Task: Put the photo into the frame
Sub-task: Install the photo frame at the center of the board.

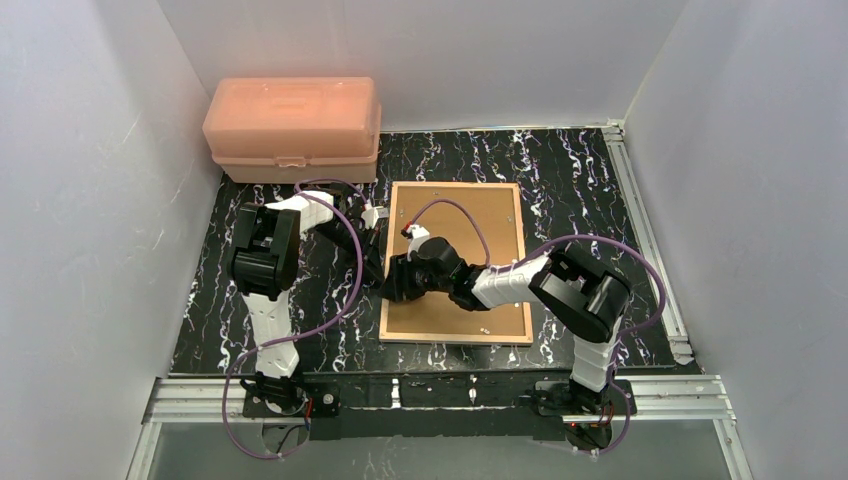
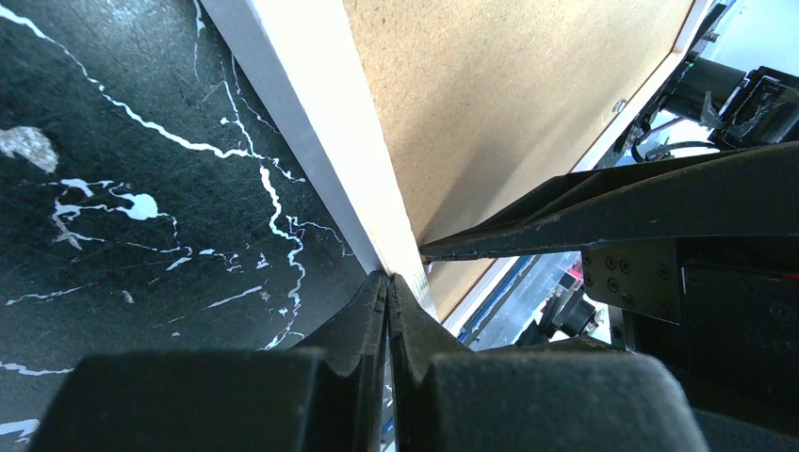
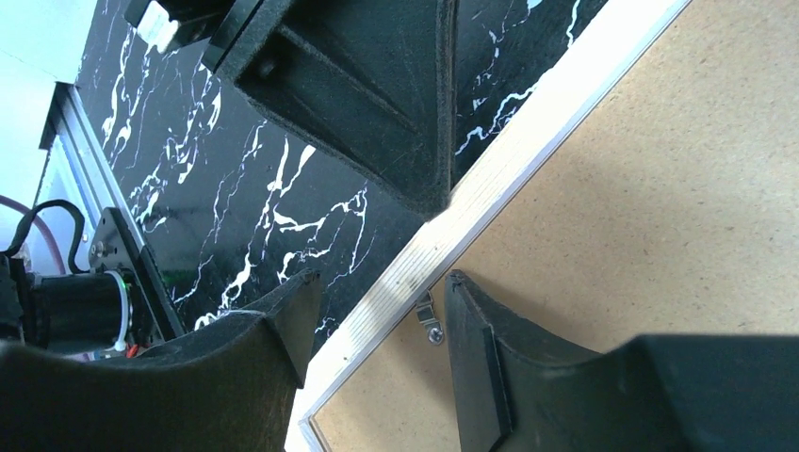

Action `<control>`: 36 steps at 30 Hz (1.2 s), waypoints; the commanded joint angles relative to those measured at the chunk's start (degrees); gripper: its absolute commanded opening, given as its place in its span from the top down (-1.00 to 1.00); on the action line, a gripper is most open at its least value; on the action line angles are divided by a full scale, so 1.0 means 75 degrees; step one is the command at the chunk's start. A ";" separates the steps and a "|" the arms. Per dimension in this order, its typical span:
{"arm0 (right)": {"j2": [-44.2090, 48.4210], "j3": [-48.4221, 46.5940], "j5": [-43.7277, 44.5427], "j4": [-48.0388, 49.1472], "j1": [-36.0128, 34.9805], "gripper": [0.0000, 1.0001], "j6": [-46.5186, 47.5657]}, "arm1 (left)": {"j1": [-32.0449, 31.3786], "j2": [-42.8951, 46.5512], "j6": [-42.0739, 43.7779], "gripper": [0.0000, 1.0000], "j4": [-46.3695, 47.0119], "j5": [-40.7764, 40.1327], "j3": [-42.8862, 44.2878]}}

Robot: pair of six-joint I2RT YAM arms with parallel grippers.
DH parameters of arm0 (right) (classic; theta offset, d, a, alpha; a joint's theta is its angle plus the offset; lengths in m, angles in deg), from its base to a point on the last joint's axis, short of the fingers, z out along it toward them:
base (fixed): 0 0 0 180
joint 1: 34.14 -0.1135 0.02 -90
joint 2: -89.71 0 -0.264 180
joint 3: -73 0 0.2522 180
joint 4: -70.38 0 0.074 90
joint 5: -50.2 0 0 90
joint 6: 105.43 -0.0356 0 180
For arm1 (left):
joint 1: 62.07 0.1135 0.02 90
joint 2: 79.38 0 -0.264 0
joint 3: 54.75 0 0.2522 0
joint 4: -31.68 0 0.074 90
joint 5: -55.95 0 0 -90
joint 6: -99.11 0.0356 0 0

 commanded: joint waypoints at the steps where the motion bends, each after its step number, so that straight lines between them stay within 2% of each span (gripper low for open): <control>1: -0.0106 0.0080 -0.0233 0.0092 -0.0040 -0.18 -0.0157 | -0.0138 0.0182 0.0218 1.00 -0.0033 -0.0254 -0.0089; 29: -0.0083 -0.0216 -0.0288 -0.0042 -0.0077 -0.15 -0.0179 | -0.0131 0.0282 0.0224 1.00 -0.0015 -0.0330 -0.0119; 36: 0.1229 -0.0817 -0.0080 -0.0977 0.0799 -0.24 0.0296 | 0.0109 0.0414 0.0009 1.00 -0.0339 -0.0056 0.0475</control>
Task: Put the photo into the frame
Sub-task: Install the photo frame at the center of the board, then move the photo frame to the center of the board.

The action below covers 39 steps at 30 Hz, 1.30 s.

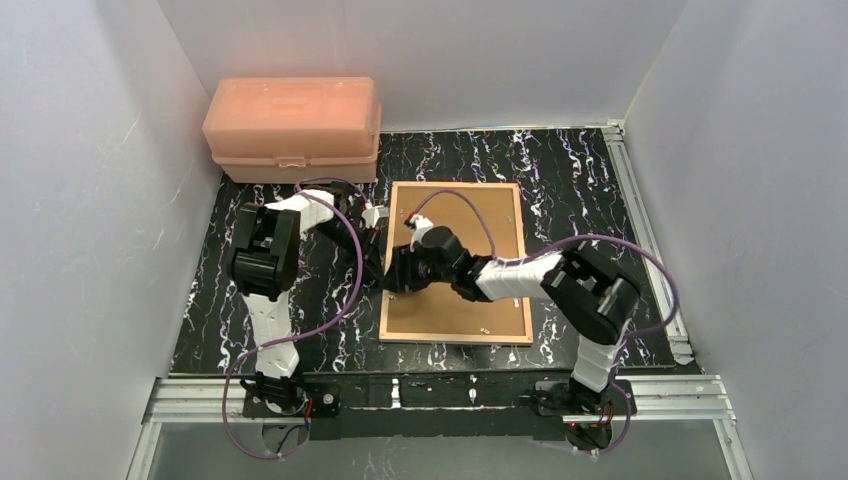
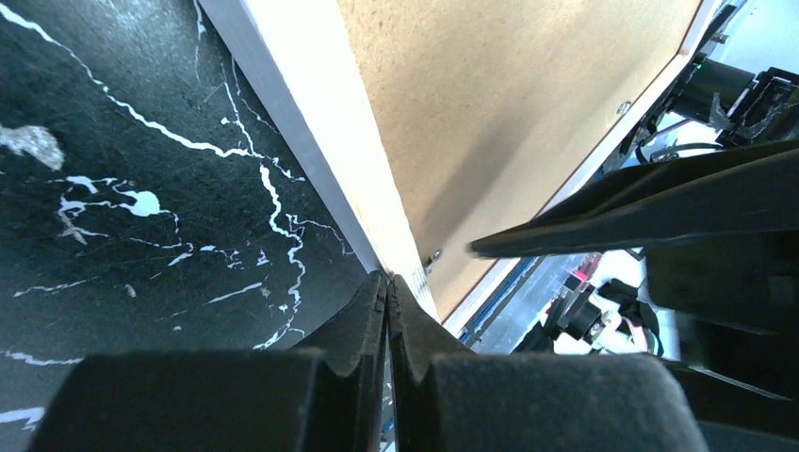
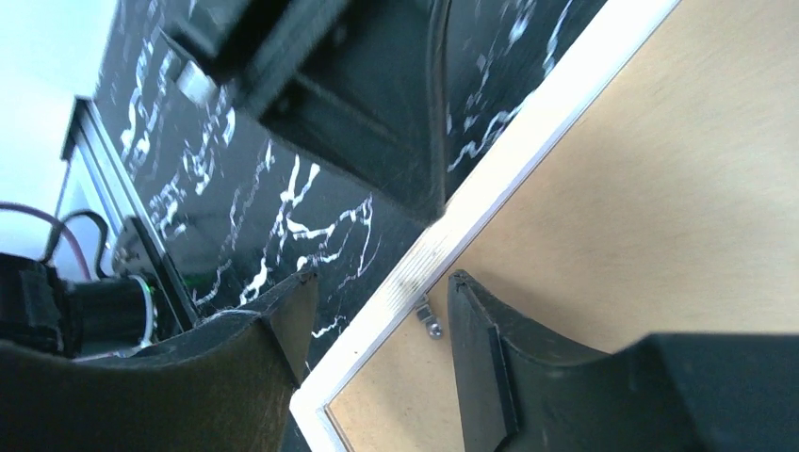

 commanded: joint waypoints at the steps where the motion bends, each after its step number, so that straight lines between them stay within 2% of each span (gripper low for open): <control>1: 0.1233 -0.0614 0.0126 -0.0533 0.0825 -0.27 0.0446 | 0.0184 0.0387 -0.0045 1.00 -0.0350 0.0095 0.0575; 6: 0.1812 -0.0638 -0.0045 -0.0822 0.1961 -0.40 0.0311 | 0.0408 0.0427 -0.0417 1.00 -0.0177 0.0209 0.1097; 10: 0.1564 -0.0884 -0.0141 -0.0751 0.2503 -0.48 0.0020 | 0.0452 0.0036 -0.0752 1.00 0.0165 0.0257 0.1696; 15: 0.0640 -0.1592 -0.0231 -0.0736 0.2622 -0.52 -0.0157 | 0.0452 -0.0807 -0.1129 1.00 0.0521 0.0326 0.2601; 22: -0.0668 -0.2709 -0.0384 -0.0730 0.2634 -0.55 -0.0353 | 0.0453 -0.1557 -0.1517 1.00 0.0800 0.0276 0.3231; 33: -0.2080 -0.3579 -0.0540 -0.0325 0.2634 -0.56 -0.0751 | 0.0452 -0.1844 -0.1887 1.00 0.1251 0.0165 0.2854; 39: -0.2379 -0.3425 -0.0646 0.0123 0.2646 -0.57 -0.1066 | 0.0404 -0.1603 -0.1932 1.00 0.1608 0.0210 0.2023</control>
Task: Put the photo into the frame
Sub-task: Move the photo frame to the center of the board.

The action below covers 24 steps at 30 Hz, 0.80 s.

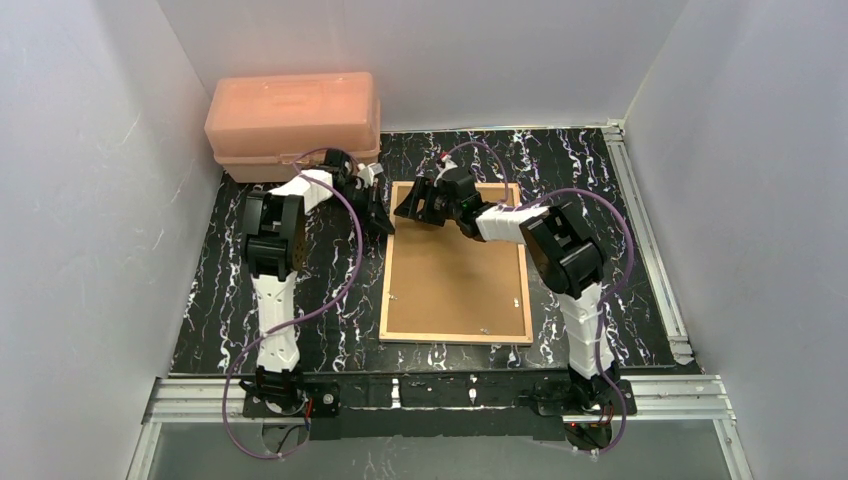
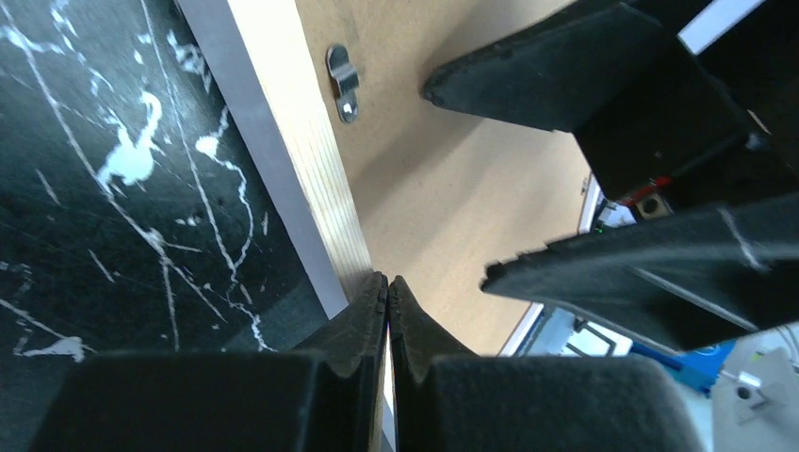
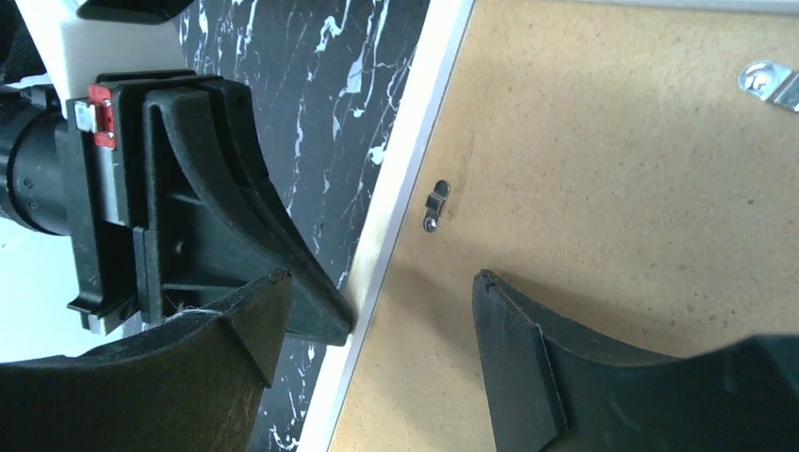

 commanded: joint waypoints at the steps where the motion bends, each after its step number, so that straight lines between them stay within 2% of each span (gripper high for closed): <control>1: 0.0133 0.0146 -0.0093 0.0796 -0.0006 -0.57 -0.0308 | -0.0061 0.0205 -0.0012 1.00 0.0053 -0.0292 -0.0853; 7: 0.0835 0.0900 -0.0135 0.1000 0.0178 -0.58 -0.0302 | -0.0374 0.0540 0.0540 1.00 0.0052 -0.0620 -0.1653; 16: 0.1765 0.1921 -0.0202 0.1198 0.0381 -0.60 -0.0360 | -0.0910 0.1114 0.1042 1.00 -0.0018 -0.0503 -0.2897; 20: 0.1559 0.1368 -0.0147 0.0919 0.0471 -0.62 -0.0102 | -0.0946 0.1456 0.1322 1.00 -0.0412 -0.0317 -0.2871; 24: 0.0934 -0.0135 0.0324 0.0101 0.0505 -0.68 0.0866 | -0.0735 0.2166 0.1501 1.00 -0.1071 -0.0213 -0.2052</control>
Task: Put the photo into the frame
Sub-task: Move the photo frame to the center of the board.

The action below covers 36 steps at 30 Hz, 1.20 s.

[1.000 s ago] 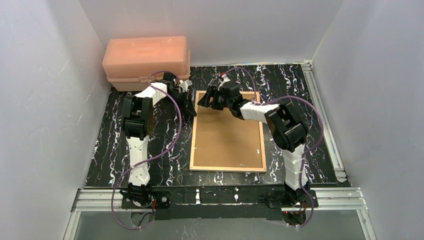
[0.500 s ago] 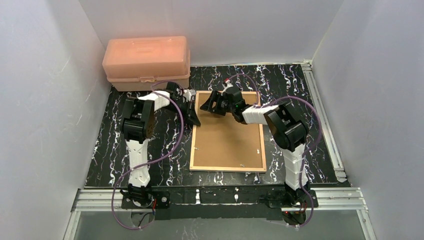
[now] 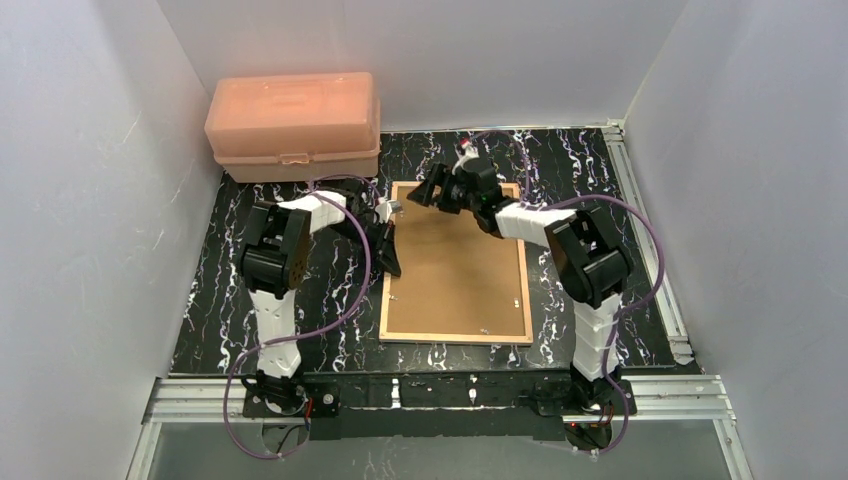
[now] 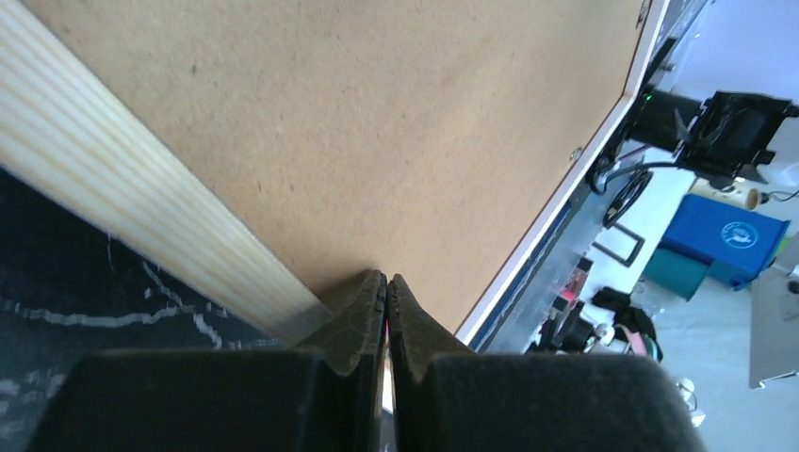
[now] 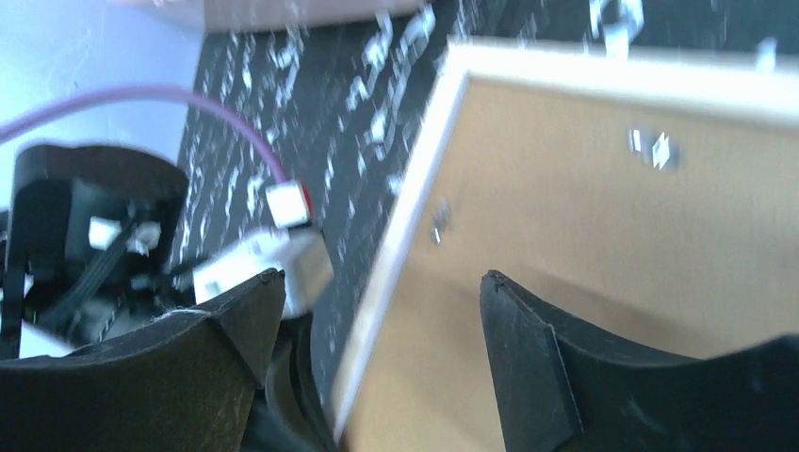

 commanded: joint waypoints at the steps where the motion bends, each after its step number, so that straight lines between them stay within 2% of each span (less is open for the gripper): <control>1: -0.0701 -0.1892 0.0515 -0.0682 0.0066 -0.70 0.1197 | 0.0185 0.0958 0.0547 0.94 -0.1007 -0.0529 0.0803; 7: -0.2148 -0.4115 0.0974 -0.1903 0.0214 -0.73 0.1917 | 0.0655 0.1634 0.0458 0.51 -0.1259 -0.0706 0.1709; 11: -0.3001 -0.5197 0.1225 -0.2705 0.0290 -0.73 0.2193 | 0.0893 0.1623 0.0615 0.44 -0.1080 -0.1314 0.1489; 17: -0.3550 -0.5817 0.1378 -0.3037 0.0403 -0.72 0.2232 | 0.1106 0.1296 0.0807 0.46 -0.0636 -0.1675 0.0870; 24: -0.3648 -0.5812 0.1095 -0.3184 0.0427 -0.70 0.2250 | 0.1111 0.0998 0.0908 0.50 -0.0140 -0.1765 0.0506; 27: -0.3664 -0.5818 0.0828 -0.3454 0.0426 -0.67 0.2245 | 0.1092 0.0854 0.0817 0.51 0.0199 -0.1438 0.0306; 31: -0.3265 -0.4936 0.0578 -0.3387 0.0424 -0.66 0.2219 | 0.0973 0.0813 0.0838 0.50 0.0535 -0.1210 -0.0008; 36: -0.2549 -0.3475 0.0208 -0.2652 0.0423 -0.64 0.1929 | 0.0968 0.0740 0.0570 0.42 0.0645 -0.0841 -0.0170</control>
